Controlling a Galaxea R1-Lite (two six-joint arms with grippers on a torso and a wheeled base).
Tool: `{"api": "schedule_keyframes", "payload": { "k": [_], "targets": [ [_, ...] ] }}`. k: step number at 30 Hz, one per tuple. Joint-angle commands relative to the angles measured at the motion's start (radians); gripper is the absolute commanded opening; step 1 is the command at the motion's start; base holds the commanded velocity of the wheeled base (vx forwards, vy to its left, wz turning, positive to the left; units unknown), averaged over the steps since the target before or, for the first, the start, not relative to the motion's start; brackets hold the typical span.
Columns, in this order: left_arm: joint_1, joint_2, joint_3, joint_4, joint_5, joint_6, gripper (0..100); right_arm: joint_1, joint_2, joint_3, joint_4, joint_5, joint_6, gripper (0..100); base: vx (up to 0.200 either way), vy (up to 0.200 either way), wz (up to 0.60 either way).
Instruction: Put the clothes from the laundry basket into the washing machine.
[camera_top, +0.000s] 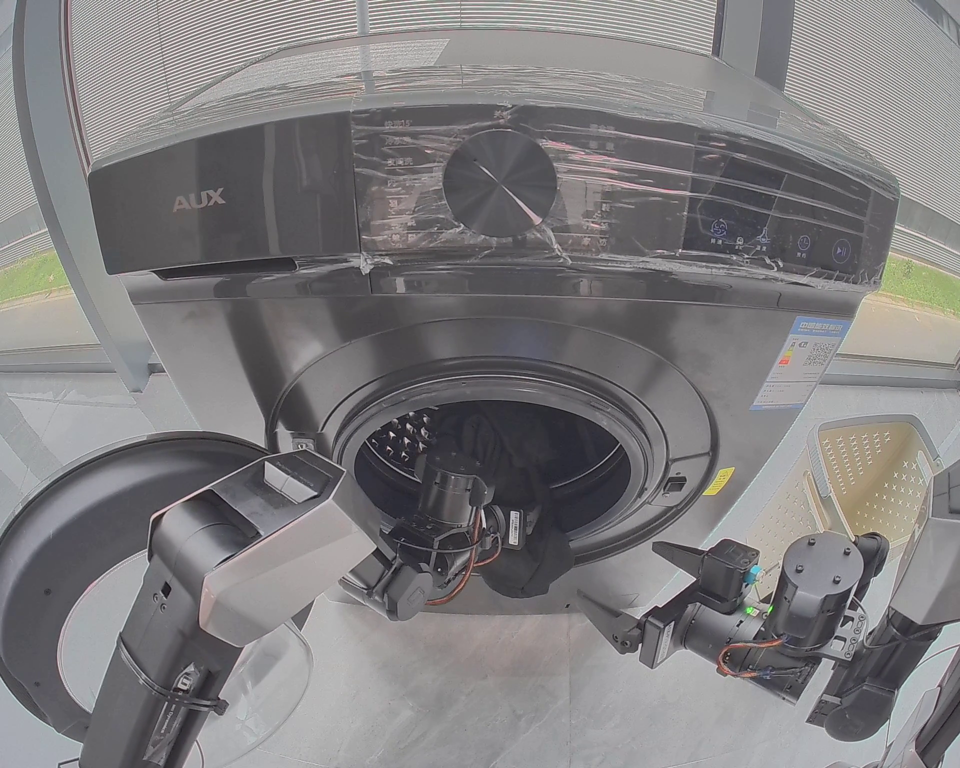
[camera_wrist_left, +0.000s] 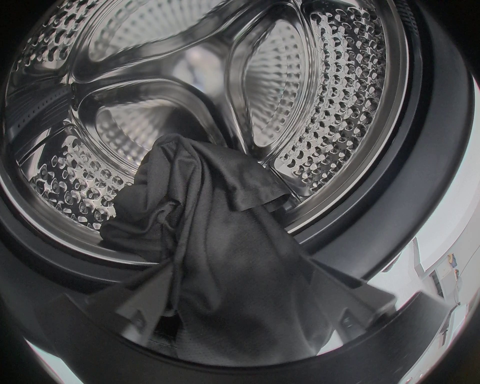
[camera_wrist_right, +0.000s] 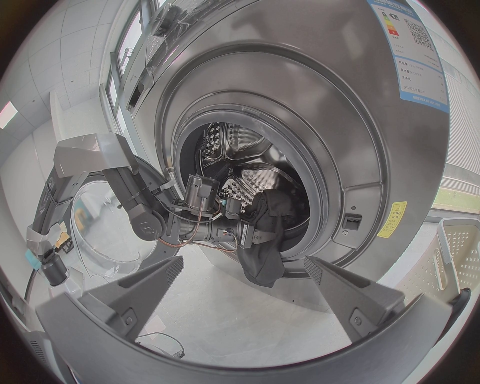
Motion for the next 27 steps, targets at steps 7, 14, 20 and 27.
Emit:
{"api": "schedule_keyframes", "payload": {
  "k": [7,14,20,27],
  "targets": [
    [0.008,0.022,-0.082,0.002,0.011,-0.008,0,0.004,-0.013,-0.002,-0.001,0.000,0.001,100,0.000,0.000,0.00],
    [0.047,0.023,-0.214,-0.036,0.067,-0.011,0,0.005,-0.016,-0.002,0.000,0.000,0.001,100,0.000,0.000,0.00],
    [0.056,0.043,-0.267,-0.051,0.086,-0.011,0,0.005,-0.016,-0.002,-0.001,0.000,0.001,100,0.000,0.000,0.00],
    [0.050,0.042,-0.246,-0.056,0.086,-0.016,100,0.004,-0.014,-0.002,-0.001,0.001,0.001,100,0.000,0.000,0.00]
  ]
}}
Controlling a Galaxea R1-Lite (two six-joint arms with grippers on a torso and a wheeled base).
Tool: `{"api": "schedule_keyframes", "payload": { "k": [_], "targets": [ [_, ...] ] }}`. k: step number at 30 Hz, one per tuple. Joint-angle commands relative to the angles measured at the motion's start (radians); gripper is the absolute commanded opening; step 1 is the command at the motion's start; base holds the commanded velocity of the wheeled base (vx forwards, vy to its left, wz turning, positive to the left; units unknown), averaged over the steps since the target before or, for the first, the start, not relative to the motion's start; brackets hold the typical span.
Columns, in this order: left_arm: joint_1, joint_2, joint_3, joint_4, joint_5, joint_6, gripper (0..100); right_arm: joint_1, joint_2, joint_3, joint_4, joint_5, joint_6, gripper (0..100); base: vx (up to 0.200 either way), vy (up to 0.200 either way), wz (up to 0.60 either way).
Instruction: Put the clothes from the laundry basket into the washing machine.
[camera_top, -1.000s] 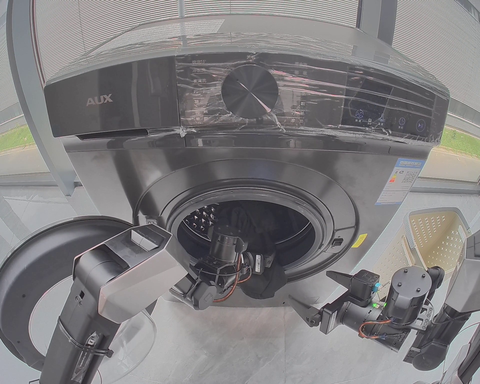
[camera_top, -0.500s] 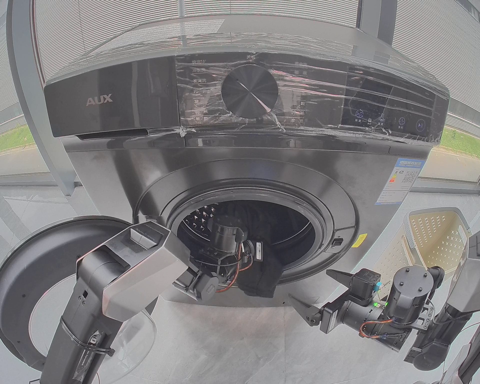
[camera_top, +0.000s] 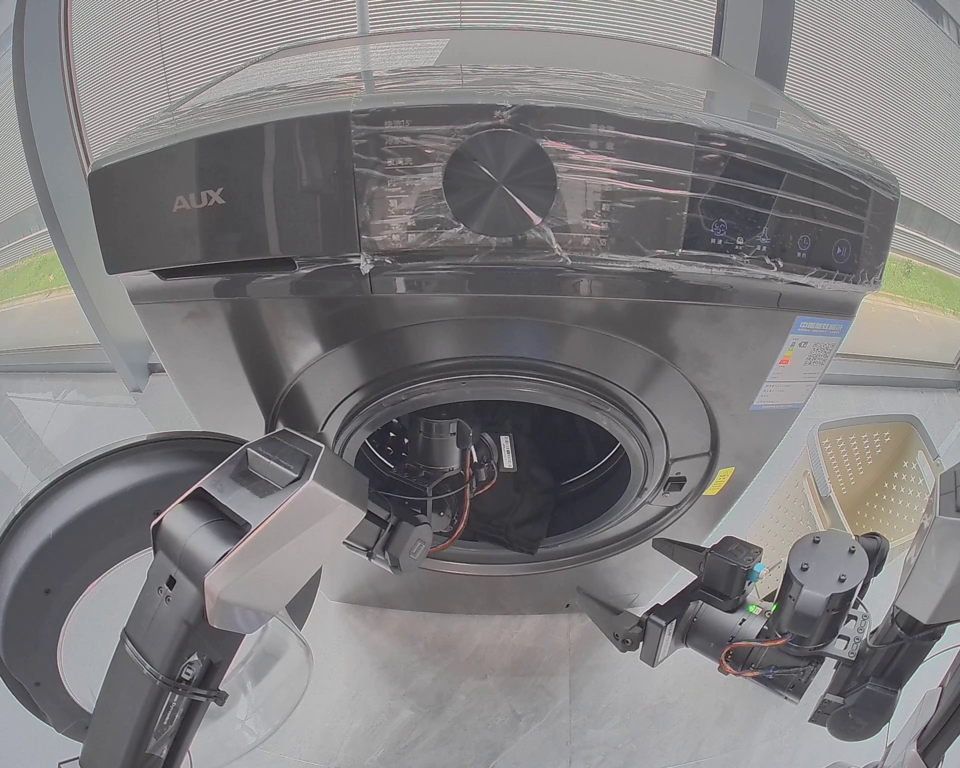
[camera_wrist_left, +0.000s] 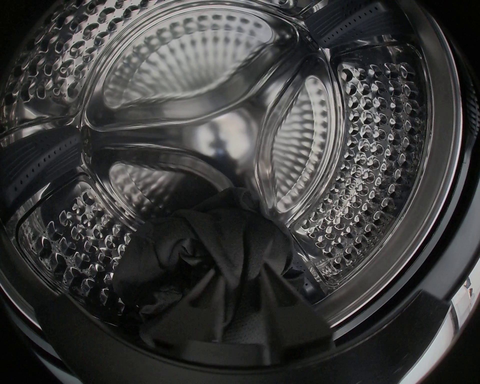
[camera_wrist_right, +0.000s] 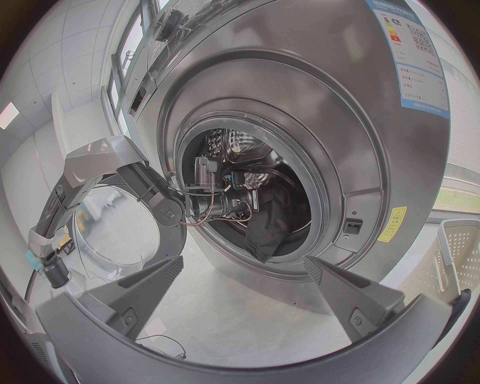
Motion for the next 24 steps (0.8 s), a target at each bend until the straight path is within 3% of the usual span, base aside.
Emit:
{"api": "schedule_keyframes", "payload": {
  "k": [1,8,16,24],
  "targets": [
    [-0.005,0.001,0.020,-0.005,0.001,-0.001,100,0.000,0.001,0.000,0.001,-0.001,0.000,100,0.000,0.000,0.00],
    [-0.041,-0.054,0.170,-0.005,-0.067,0.001,100,-0.003,0.001,0.000,0.001,0.000,0.000,100,0.000,0.000,0.00],
    [-0.050,-0.042,0.258,-0.014,-0.076,0.015,100,0.000,-0.001,0.000,0.001,0.000,0.003,100,0.000,0.000,0.00],
    [-0.048,0.002,0.247,-0.016,-0.082,0.018,100,0.001,0.001,-0.002,0.001,0.000,0.003,100,0.000,0.000,0.00]
  ]
}}
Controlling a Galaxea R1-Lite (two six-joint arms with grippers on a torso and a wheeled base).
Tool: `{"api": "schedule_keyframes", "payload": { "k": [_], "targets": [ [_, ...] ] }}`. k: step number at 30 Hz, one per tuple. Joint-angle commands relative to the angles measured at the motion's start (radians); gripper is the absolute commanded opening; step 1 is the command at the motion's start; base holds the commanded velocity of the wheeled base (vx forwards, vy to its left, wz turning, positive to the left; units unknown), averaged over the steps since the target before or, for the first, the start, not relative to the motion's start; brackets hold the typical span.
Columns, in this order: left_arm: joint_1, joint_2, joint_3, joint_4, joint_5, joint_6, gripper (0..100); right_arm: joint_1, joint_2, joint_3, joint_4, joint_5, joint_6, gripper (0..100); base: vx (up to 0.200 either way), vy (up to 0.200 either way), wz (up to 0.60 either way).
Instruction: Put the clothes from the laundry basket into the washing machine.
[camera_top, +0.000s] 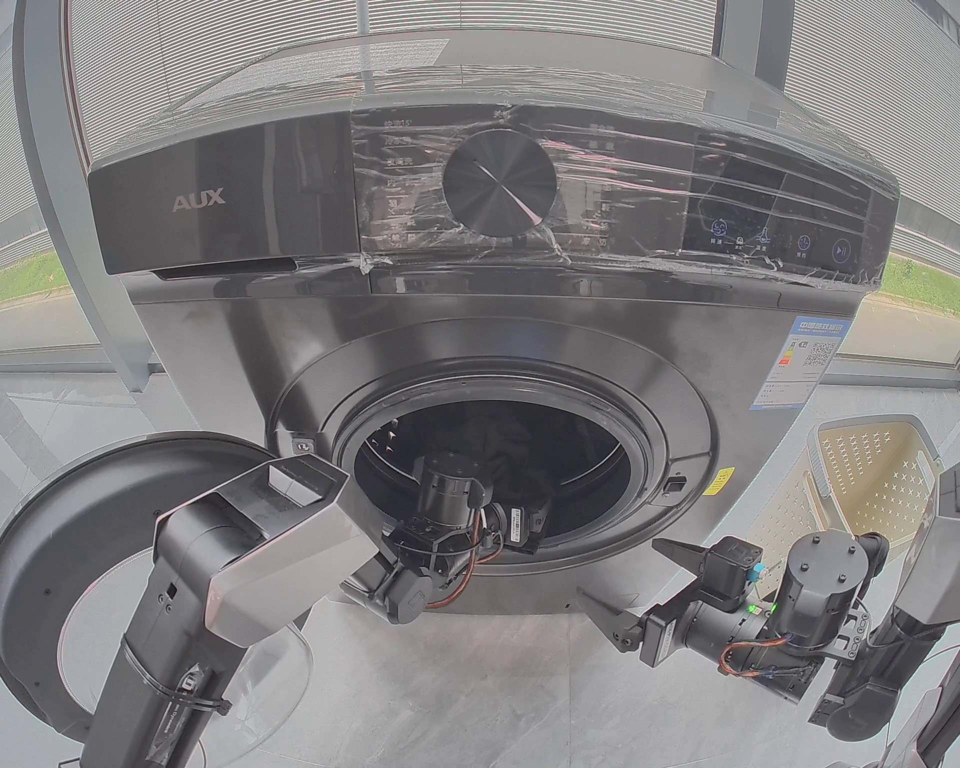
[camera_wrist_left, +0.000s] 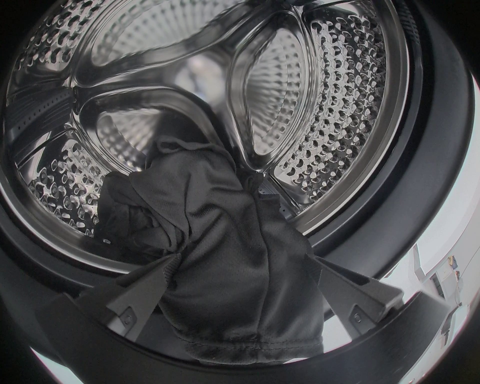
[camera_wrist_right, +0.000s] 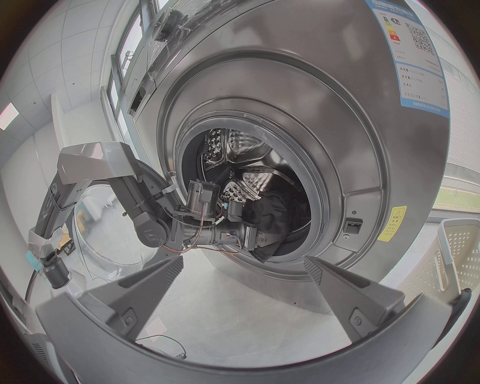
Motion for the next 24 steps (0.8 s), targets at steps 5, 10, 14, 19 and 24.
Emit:
{"api": "schedule_keyframes", "payload": {
  "k": [5,10,14,19,24],
  "targets": [
    [0.004,0.061,-0.034,-0.004,0.003,0.000,100,-0.001,-0.001,-0.001,-0.001,0.000,-0.001,100,0.000,0.000,0.00],
    [0.008,0.069,-0.059,-0.004,0.009,-0.002,0,-0.002,-0.001,-0.003,-0.001,0.000,0.000,100,0.000,0.000,0.00],
    [0.013,0.065,-0.097,-0.019,0.015,-0.003,0,-0.001,0.001,-0.003,-0.001,0.001,0.000,100,0.000,0.000,0.00],
    [0.034,0.070,-0.192,-0.041,0.066,-0.005,0,0.001,0.001,-0.003,-0.001,0.001,0.000,100,0.000,0.000,0.00],
    [0.062,0.111,-0.327,-0.051,0.110,-0.005,0,0.001,0.001,-0.004,-0.001,0.001,0.000,100,0.000,0.000,0.00]
  ]
}}
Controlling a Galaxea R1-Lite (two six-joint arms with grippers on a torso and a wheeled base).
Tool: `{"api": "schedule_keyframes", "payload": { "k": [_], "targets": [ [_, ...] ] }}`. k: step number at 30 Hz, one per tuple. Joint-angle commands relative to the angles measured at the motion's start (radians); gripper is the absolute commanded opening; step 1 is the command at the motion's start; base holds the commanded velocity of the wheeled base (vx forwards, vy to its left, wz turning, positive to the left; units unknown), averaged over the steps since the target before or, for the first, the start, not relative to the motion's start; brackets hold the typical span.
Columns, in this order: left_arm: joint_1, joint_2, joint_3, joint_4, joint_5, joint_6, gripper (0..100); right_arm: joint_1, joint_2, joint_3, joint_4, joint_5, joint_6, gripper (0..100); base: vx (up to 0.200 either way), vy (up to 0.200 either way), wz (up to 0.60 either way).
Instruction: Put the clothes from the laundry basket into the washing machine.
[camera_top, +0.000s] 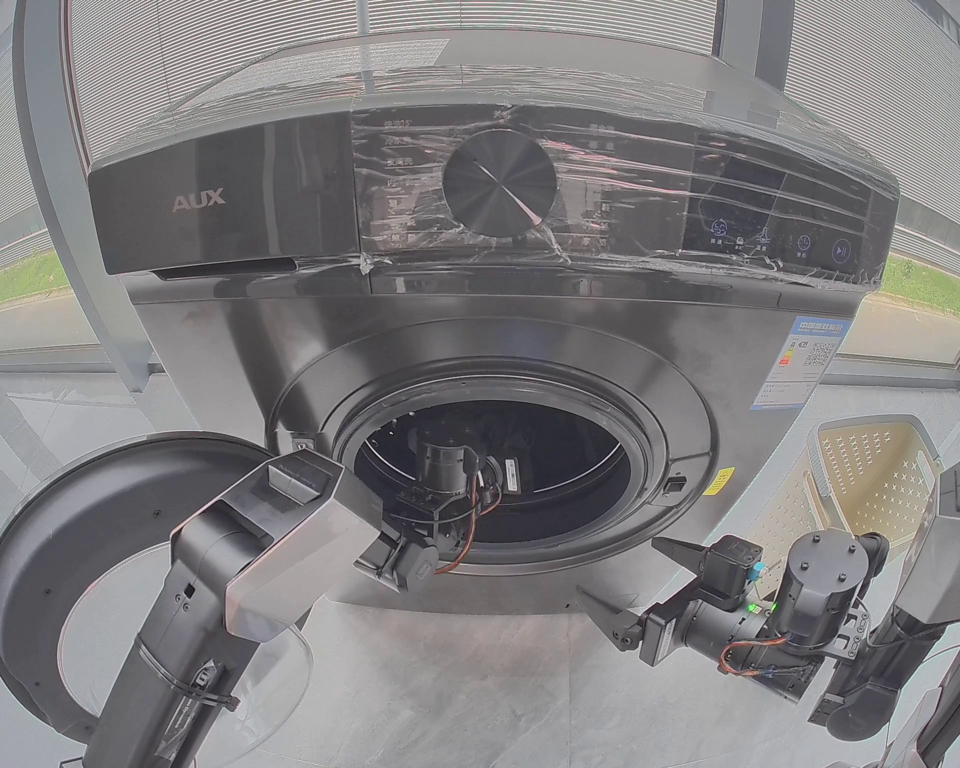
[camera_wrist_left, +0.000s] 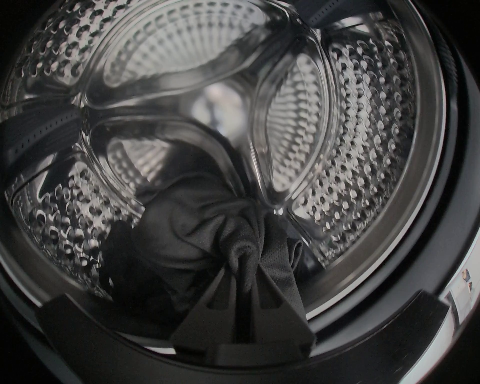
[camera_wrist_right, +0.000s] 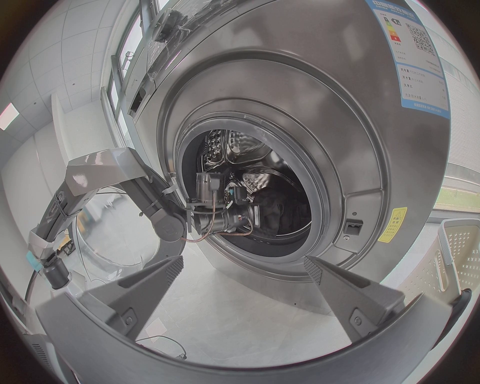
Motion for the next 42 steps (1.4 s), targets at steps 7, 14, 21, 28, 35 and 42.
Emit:
{"api": "schedule_keyframes", "payload": {
  "k": [7,14,21,28,35,42],
  "targets": [
    [0.040,0.097,-0.248,0.001,0.052,0.003,0,0.001,0.001,-0.001,0.000,0.000,0.000,100,0.000,0.000,0.00],
    [0.042,0.119,-0.294,0.018,0.055,0.003,0,-0.002,0.002,0.000,0.000,0.000,0.000,100,0.000,0.000,0.00],
    [0.042,0.110,-0.281,0.018,0.055,0.002,100,-0.005,0.002,0.008,0.000,0.003,0.001,100,0.000,0.000,0.00],
    [0.031,0.065,-0.202,0.015,0.055,-0.008,100,-0.005,0.001,0.008,0.000,0.008,0.001,100,0.000,0.000,0.00],
    [-0.030,-0.056,0.072,-0.037,0.052,-0.021,100,-0.003,-0.001,0.006,0.000,0.009,0.001,100,0.000,0.000,0.00],
    [-0.115,-0.183,0.350,-0.140,0.038,-0.018,100,-0.005,-0.001,0.006,0.000,0.008,0.000,100,0.000,0.000,0.00]
  ]
}}
